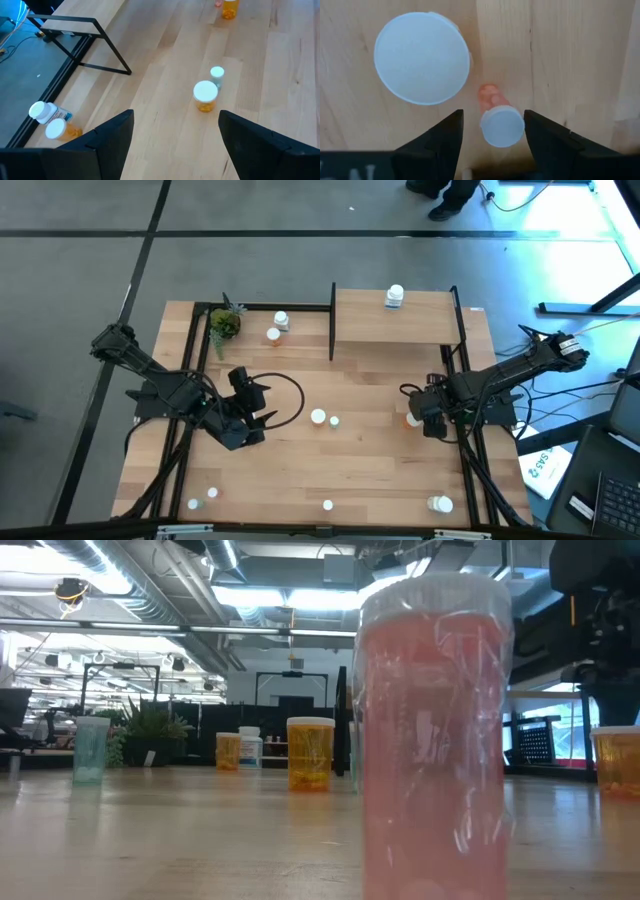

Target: Pick and place medicine bottles onto shelf by color

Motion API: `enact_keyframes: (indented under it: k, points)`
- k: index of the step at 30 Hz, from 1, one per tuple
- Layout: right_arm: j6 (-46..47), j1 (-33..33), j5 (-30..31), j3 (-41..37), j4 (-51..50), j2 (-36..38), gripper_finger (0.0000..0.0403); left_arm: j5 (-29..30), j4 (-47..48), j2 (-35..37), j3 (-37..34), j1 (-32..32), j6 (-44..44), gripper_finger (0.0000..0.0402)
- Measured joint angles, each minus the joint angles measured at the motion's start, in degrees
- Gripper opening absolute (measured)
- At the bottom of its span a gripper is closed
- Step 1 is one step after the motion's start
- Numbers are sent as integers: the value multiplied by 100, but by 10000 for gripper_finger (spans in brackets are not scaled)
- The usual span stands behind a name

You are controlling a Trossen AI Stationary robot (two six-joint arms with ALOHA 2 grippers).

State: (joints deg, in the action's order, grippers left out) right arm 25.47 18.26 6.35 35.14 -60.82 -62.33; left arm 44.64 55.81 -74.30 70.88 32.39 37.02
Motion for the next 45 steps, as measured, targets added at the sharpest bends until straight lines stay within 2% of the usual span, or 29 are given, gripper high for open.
enact_keyframes:
  k: [18, 35, 45]
  points:
    - [2, 1, 11, -4, 191, -441, 119, 0, 0, 0, 0, 1, 0, 286]
    - [9, 0, -1, 19, 187, -424, 121, 1, 0, 0, -1, 1, 1, 286]
    - [429, -4, -33, 907, -645, -424, 122, 1, 1, 0, 0, 1, -1, 286]
